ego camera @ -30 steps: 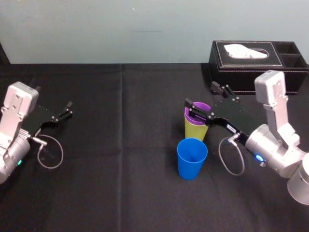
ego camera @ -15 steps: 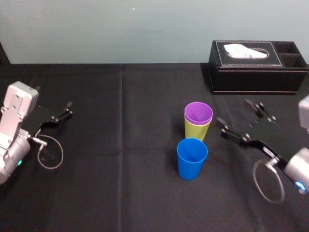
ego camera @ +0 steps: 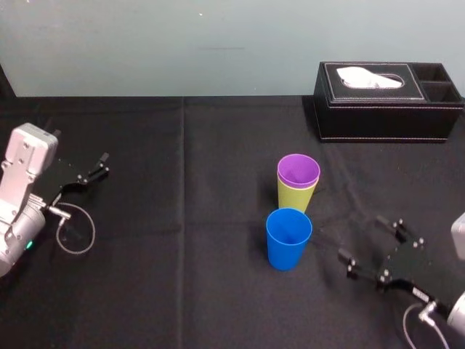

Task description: Stack the three plastic cups sequentially using one hand.

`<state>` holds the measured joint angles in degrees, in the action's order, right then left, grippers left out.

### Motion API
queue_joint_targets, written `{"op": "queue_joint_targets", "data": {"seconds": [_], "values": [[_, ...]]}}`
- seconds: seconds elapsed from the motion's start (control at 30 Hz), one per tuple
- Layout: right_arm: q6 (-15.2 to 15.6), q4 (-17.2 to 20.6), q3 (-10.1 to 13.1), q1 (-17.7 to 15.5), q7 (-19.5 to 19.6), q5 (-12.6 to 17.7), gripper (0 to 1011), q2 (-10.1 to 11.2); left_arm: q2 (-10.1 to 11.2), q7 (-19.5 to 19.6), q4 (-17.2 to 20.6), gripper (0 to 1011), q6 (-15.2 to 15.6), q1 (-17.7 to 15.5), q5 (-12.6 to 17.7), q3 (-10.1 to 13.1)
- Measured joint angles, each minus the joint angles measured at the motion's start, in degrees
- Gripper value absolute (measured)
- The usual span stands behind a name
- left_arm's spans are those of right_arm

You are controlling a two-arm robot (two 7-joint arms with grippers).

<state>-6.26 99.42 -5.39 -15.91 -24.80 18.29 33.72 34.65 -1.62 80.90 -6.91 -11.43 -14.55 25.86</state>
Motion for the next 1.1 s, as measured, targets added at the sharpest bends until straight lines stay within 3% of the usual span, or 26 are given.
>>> {"op": "queue_joint_targets", "data": {"seconds": [0.2, 0.43, 0.77, 1.1], "values": [[-1.79, -1.2, -2.01, -1.1, -3.16, -0.6, 1000, 1.24, 0.0, 0.0, 0.0, 1011, 0.0, 0.0, 0.0, 0.0], [-5.95, -2.83, -4.55, -0.62, -7.21, 1.46, 1000, 1.41, 0.0, 0.0, 0.0, 1011, 0.0, 0.0, 0.0, 0.0], [-7.82, -4.5, -7.52, 2.15, -7.62, 1.66, 1000, -0.48, 0.0, 0.0, 0.0, 1012, 0.0, 0.0, 0.0, 0.0], [-6.45, -6.68, -9.74, 5.88, -5.49, 1.06, 1000, -3.08, 0.0, 0.0, 0.0, 1012, 0.0, 0.0, 0.0, 0.0]]}}
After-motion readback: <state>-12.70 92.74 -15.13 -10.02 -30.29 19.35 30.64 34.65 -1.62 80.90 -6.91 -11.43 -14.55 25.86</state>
